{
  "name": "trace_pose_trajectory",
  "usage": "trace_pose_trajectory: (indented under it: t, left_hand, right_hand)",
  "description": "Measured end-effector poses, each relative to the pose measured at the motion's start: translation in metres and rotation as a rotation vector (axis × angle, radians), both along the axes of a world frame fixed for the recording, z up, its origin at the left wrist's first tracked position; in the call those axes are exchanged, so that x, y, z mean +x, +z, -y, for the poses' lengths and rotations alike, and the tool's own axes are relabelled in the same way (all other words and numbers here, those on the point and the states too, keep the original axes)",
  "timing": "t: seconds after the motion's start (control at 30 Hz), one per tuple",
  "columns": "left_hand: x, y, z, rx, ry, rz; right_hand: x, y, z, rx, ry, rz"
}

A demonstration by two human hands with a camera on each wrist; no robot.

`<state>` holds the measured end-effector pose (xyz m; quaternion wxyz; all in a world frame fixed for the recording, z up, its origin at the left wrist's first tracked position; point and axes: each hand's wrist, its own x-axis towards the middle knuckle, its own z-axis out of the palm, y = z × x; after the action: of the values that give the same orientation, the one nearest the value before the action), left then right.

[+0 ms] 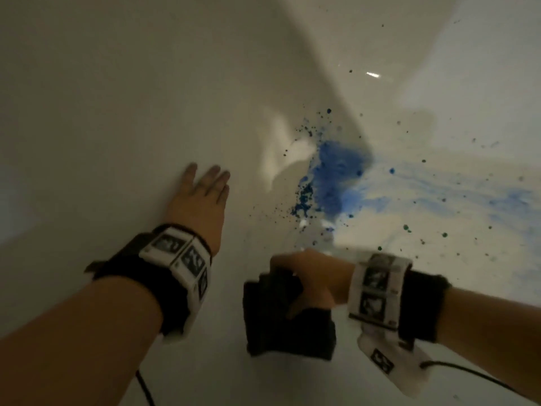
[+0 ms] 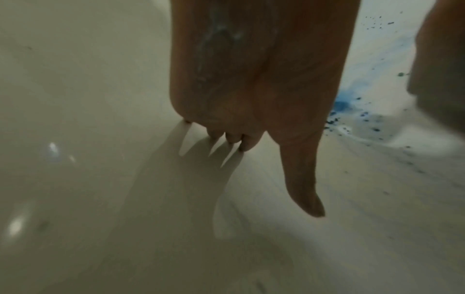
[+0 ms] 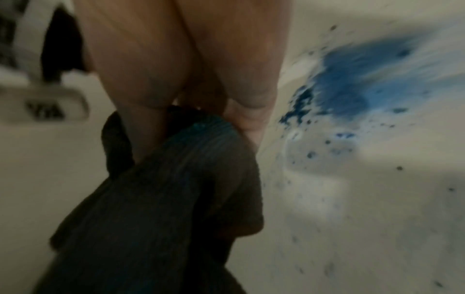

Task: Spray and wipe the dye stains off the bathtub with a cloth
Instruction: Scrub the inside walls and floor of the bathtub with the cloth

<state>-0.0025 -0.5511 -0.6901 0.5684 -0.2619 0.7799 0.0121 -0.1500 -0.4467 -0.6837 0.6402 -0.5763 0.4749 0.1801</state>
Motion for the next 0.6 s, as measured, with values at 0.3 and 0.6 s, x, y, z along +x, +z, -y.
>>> trace_pose_trajectory:
  t: [0.3, 0.6]
  left_hand:
    - [0.008, -0.007, -0.023, 0.0, -0.033, 0.085]
    - [0.012, -0.024, -0.037, -0.07, 0.021, -0.024]
  right_hand:
    - [0.024, -0.04, -0.025, -0.4, 0.277, -0.228]
    - [0.004, -0.045, -0.072, -0.557, 0.588, -0.023]
